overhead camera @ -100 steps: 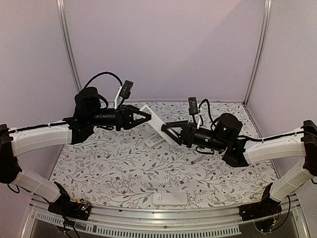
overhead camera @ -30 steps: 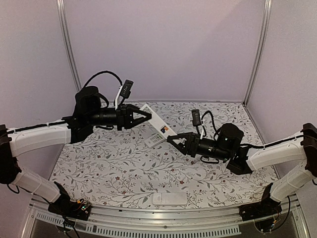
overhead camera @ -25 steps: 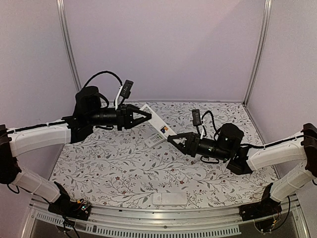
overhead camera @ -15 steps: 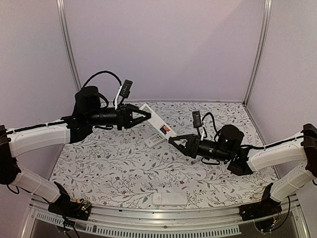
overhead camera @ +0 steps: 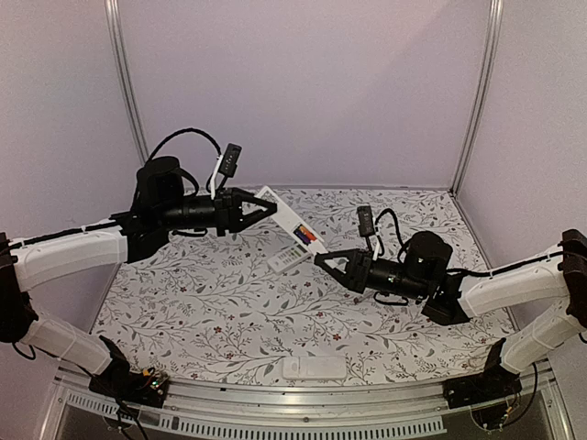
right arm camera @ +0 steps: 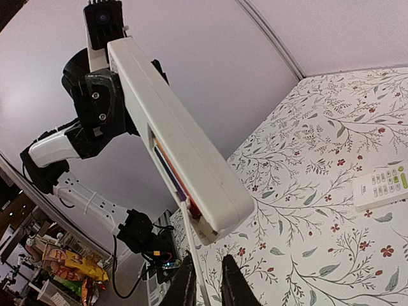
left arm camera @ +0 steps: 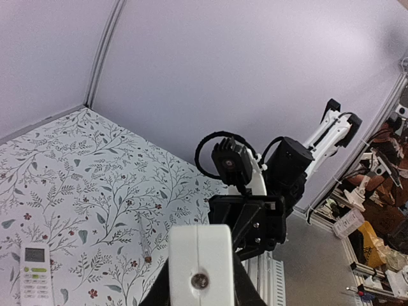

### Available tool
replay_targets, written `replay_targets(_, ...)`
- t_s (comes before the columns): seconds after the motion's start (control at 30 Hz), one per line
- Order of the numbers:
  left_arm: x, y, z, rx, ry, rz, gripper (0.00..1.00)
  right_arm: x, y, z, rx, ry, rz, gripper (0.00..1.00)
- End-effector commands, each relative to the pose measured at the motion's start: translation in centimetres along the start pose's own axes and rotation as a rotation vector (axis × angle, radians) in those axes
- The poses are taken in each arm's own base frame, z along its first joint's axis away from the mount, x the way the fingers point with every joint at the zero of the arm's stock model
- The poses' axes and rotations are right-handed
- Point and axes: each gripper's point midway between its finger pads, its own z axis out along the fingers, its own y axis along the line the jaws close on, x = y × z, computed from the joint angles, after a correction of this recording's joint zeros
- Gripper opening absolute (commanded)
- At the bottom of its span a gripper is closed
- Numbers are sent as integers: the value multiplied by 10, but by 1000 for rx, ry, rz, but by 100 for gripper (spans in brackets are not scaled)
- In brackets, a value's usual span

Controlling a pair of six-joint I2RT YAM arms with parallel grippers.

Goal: Unload the batteries from the remote control
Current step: Remove the battery cover from the remote control, then place the battery cover at the center of the board.

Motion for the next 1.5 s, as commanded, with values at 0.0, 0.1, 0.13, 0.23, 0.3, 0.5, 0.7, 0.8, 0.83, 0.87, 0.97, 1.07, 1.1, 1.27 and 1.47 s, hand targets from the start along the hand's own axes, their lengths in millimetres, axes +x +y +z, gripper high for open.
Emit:
replay_targets(0.0, -18, 0, -6, -27, -38, 38, 0, -1, -4, -6, 19, -7, 1, 11)
replay_targets(0.1, -20, 5, -8, -55, -44, 32, 0, -2, -2, -7, 16, -10, -2, 5)
replay_targets(0.13, -21, 8, -8, -67, -47, 29, 0, -2, -3, -7, 17, -11, -3, 4)
replay_targets(0.23, -21, 16, -10, -101, -50, 17, 0, -3, -1, -9, 15, -17, -9, 0)
replay_targets(0.3, -22, 20, -11, -119, -55, 10, 0, -5, 0, -11, 16, -24, -11, 0)
replay_targets(0.5, -26, 34, -17, -184, -69, -8, 0, -6, -8, -14, 70, -25, -21, 0)
replay_targets(0.7, -34, 59, -33, -370, -89, 31, 0, -18, -38, -25, 319, 15, -102, 0)
replay_targets(0.8, -29, 73, -44, -417, -69, 14, 0, -31, -60, -42, 463, 20, -157, 0)
replay_targets(0.83, -25, 80, -50, -429, -60, -9, 0, -35, -66, -49, 490, 23, -162, 0)
replay_targets(0.87, -21, 87, -57, -442, -54, -34, 0, -39, -71, -55, 507, 26, -161, 0)
replay_targets(0.97, -1, 113, -85, -484, -29, -126, 0, -46, -91, -71, 560, 47, -149, 0)
replay_targets(1.07, 24, 127, -109, -501, 16, -206, 0, -49, -111, -80, 601, 74, -141, 0)
replay_targets(1.1, 31, 129, -114, -512, 27, -216, 0, -49, -118, -82, 613, 82, -134, 0)
replay_targets(1.27, 52, 126, -123, -531, 81, -233, 0, -52, -153, -90, 648, 105, -76, 0)
replay_targets(1.47, 63, 127, -114, -484, 128, -283, 0, -43, -174, -73, 630, 155, -32, 0)
